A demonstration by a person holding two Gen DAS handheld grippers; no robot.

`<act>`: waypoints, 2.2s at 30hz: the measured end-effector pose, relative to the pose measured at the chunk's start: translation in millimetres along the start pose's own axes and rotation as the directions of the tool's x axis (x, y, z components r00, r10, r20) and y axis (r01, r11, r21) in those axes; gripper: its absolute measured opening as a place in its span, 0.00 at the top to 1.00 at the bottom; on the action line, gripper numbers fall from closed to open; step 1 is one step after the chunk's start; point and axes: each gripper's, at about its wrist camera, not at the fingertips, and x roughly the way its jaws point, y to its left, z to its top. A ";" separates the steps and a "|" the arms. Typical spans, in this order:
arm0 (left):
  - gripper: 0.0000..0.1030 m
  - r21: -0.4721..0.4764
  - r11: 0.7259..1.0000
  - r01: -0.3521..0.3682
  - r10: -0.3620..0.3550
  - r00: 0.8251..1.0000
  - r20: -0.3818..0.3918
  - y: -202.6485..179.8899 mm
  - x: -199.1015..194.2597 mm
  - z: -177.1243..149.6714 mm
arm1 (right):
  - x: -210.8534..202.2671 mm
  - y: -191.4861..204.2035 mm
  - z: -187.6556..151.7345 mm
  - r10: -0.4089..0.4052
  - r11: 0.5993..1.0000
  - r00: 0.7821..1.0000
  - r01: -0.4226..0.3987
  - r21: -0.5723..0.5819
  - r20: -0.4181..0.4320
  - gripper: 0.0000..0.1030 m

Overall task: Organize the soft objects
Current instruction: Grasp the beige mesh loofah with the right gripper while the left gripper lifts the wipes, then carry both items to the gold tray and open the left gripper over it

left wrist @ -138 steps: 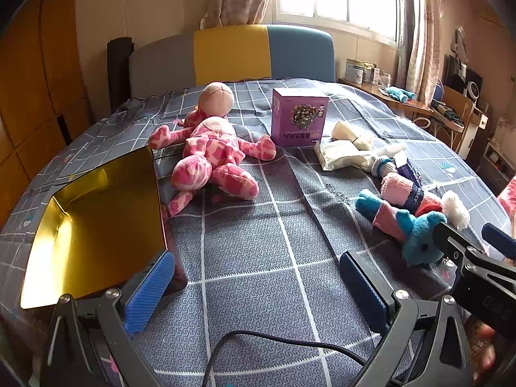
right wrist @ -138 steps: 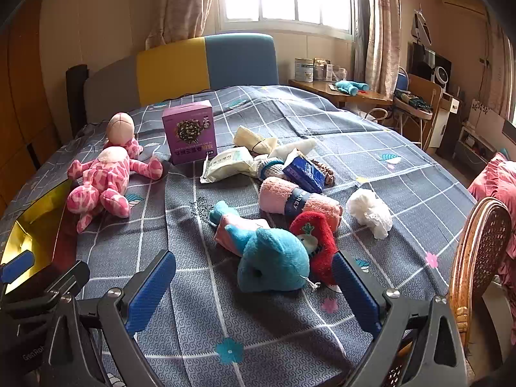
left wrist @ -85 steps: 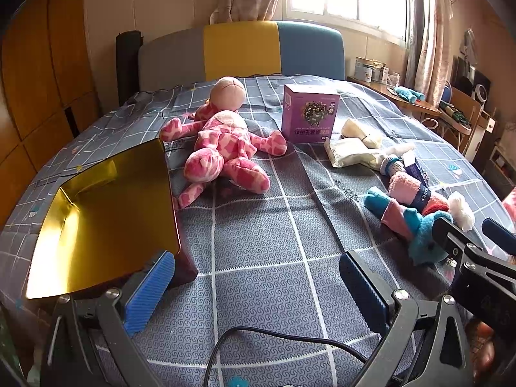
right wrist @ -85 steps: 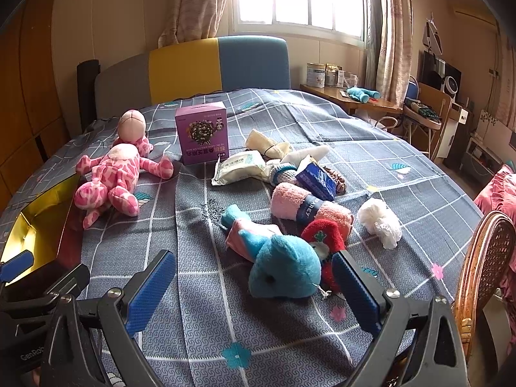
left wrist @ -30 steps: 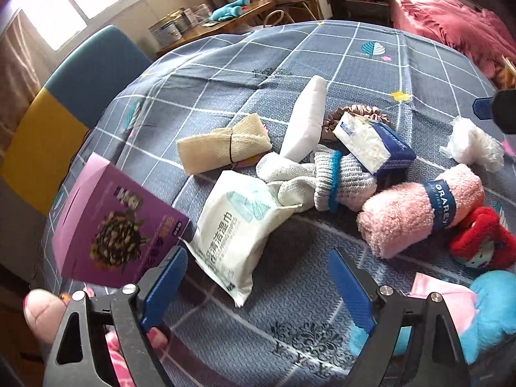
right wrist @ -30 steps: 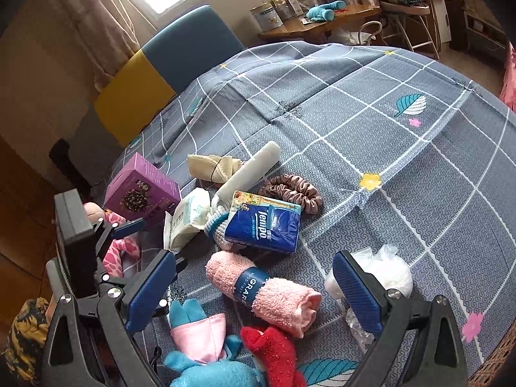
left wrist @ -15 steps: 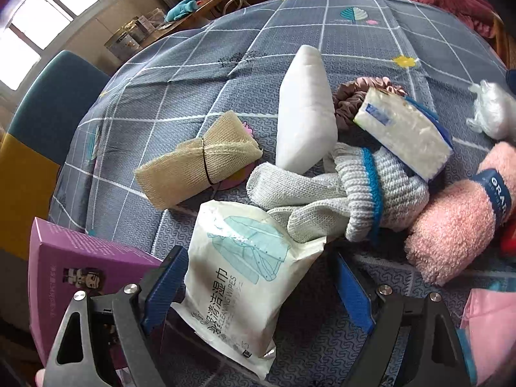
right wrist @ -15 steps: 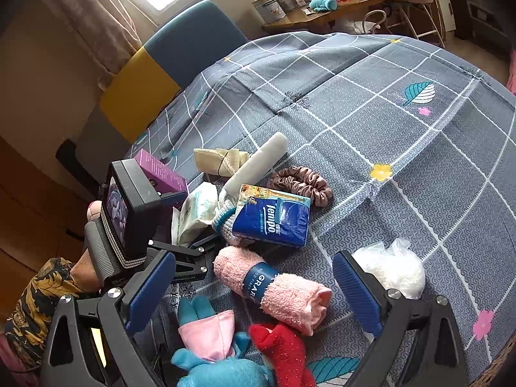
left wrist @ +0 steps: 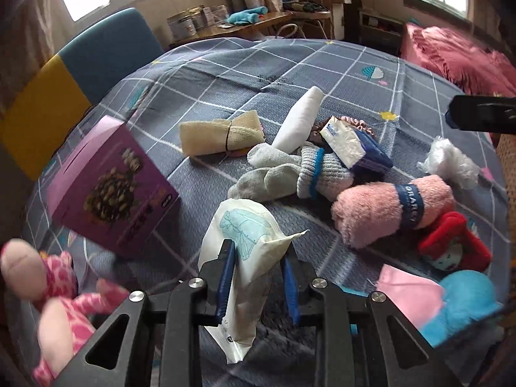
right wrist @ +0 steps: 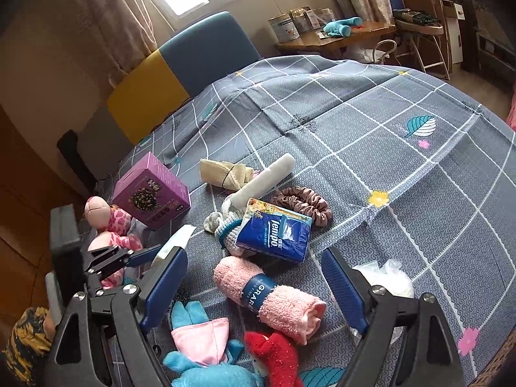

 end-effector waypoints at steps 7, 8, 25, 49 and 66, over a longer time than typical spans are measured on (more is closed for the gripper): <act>0.75 -0.313 0.948 0.055 -0.031 0.996 0.083 6.4 -65.9 -59.8 | 3.7 20.3 -3.8 -0.020 0.993 0.999 0.015 -0.118 -0.036 0.19; 0.75 -0.351 0.934 0.067 -0.035 0.995 0.097 7.0 -73.9 -68.3 | 5.6 26.8 -2.7 -0.014 0.989 0.999 0.006 -0.148 -0.053 0.19; 0.77 -0.577 0.804 0.144 -0.035 0.980 0.197 4.4 -121.4 -151.9 | 187.7 114.4 88.2 -0.304 0.751 0.943 0.151 -0.642 -0.134 0.19; 0.77 -0.637 0.738 0.222 -0.054 0.961 0.271 1.6 -148.3 -173.0 | 98.1 128.0 54.1 -0.191 0.727 0.970 0.039 -0.685 -0.148 0.98; 0.77 -0.651 0.720 0.241 -0.064 0.957 0.284 -4.4 -168.0 -188.7 | 215.8 107.2 92.1 -0.368 0.696 0.910 0.133 -0.706 -0.191 0.34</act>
